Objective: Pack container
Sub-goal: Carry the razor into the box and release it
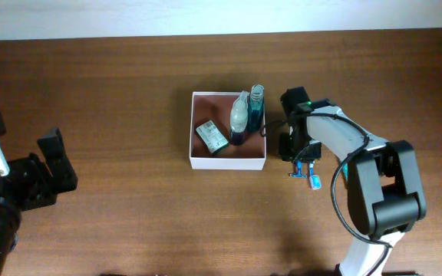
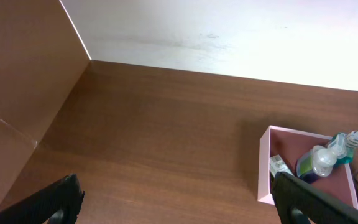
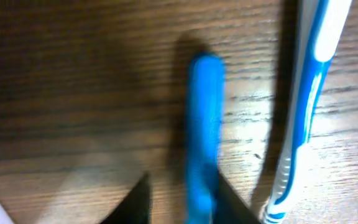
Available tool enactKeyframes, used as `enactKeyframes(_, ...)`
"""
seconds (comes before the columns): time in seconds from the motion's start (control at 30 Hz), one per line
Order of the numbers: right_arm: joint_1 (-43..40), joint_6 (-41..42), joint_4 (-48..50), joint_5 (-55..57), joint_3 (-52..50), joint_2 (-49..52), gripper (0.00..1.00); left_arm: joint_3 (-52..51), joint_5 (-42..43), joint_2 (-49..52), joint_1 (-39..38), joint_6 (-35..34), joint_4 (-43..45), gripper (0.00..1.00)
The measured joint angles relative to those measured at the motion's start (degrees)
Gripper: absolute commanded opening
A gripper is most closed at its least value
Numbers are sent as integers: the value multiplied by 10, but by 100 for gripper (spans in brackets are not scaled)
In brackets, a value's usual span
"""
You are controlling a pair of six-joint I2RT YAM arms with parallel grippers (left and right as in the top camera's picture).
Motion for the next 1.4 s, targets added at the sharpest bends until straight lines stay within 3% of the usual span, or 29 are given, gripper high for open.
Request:
enactKeyframes(0.1,-14,-2,-5,-1,-2,-2,4,0,0,0,0,0,0,100)
enactKeyframes(0.43,-14,-31,-62,3,1,-16,4,0,0,0,0,0,0,99)
enactKeyframes(0.73,99,-64,-129,1,89,-185,4,0,0,0,0,0,0,100)
enactKeyframes(0.83,170,-131,-119,-9,108,-243,4,0,0,0,0,0,0,99)
enactKeyframes(0.9,240,-234,-99,-20,111,-263,4,0,0,0,0,0,0,99)
enactKeyframes(1.23,268,-516,31,-21,111,-151,4,0,0,0,0,0,0,99)
enactKeyframes(1.27,265,-530,37,-19,111,-138,5,0,0,0,0,0,0,99)
enactKeyframes(1.33,262,-551,47,-9,111,-117,39,0,0,0,0,0,0,99)
enactKeyframes(1.4,257,-565,54,4,111,-101,39,0,0,0,0,0,0,99)
